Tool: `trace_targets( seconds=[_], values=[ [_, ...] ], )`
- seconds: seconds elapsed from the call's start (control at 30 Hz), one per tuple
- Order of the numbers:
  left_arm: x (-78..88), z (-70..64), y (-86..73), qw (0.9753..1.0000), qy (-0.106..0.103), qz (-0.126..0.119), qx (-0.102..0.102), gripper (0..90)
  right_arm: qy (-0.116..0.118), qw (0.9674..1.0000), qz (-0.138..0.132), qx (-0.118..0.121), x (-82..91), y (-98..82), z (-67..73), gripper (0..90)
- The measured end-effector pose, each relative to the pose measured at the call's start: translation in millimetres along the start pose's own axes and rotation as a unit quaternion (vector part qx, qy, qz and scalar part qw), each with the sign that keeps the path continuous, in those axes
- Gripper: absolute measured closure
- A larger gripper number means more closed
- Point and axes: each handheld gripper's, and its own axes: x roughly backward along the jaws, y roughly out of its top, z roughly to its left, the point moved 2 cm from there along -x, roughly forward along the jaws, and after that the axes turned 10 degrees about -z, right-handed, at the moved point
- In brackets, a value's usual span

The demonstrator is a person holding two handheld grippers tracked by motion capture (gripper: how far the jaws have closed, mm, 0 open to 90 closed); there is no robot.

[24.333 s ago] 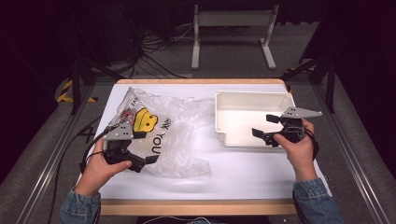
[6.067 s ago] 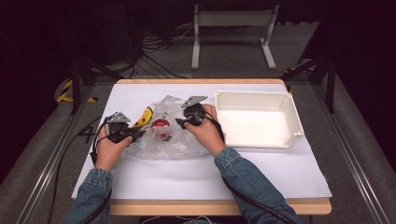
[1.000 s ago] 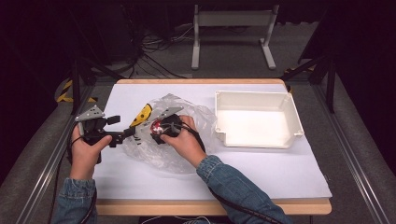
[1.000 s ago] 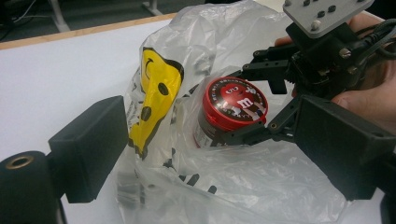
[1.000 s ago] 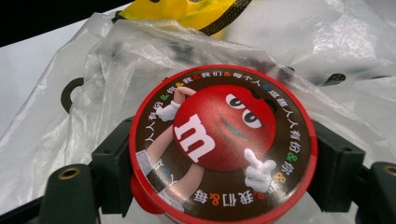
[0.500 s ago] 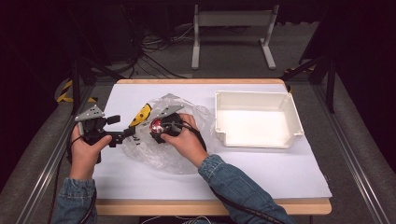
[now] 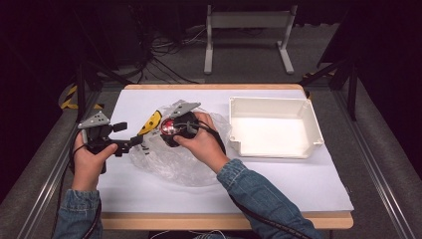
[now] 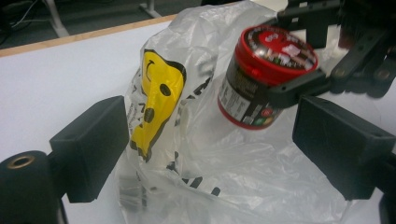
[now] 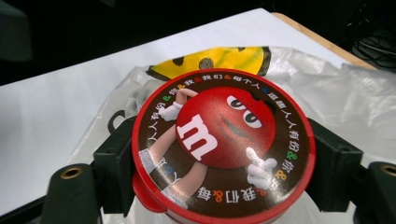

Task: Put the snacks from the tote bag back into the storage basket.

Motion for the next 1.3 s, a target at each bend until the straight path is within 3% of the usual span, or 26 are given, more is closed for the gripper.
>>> trace_targets(
  seconds=[0.47,0.87,1.03,1.3],
  values=[
    [8.9,5.1,7.2,0.9998,-0.021,0.003,0.002,7.1,0.02,0.9997,-0.014,0.002,37.7,24.3,-9.3,24.6],
    [14.2,1.0,3.4,0.9974,-0.07,0.007,-0.015,2.5,0.026,0.9991,-0.028,0.015,77.3,36.3,-23.6,24.6],
    [16.0,0.1,3.6,0.9968,-0.074,0.007,-0.029,2.5,0.02,0.9989,-0.037,0.02,93.3,40.1,-31.2,24.7],
    [20.0,0.8,2.3,0.9973,-0.069,0.009,-0.023,2.7,0.011,0.9989,-0.041,0.022,116.9,40.2,-46.1,24.7]
  ],
)
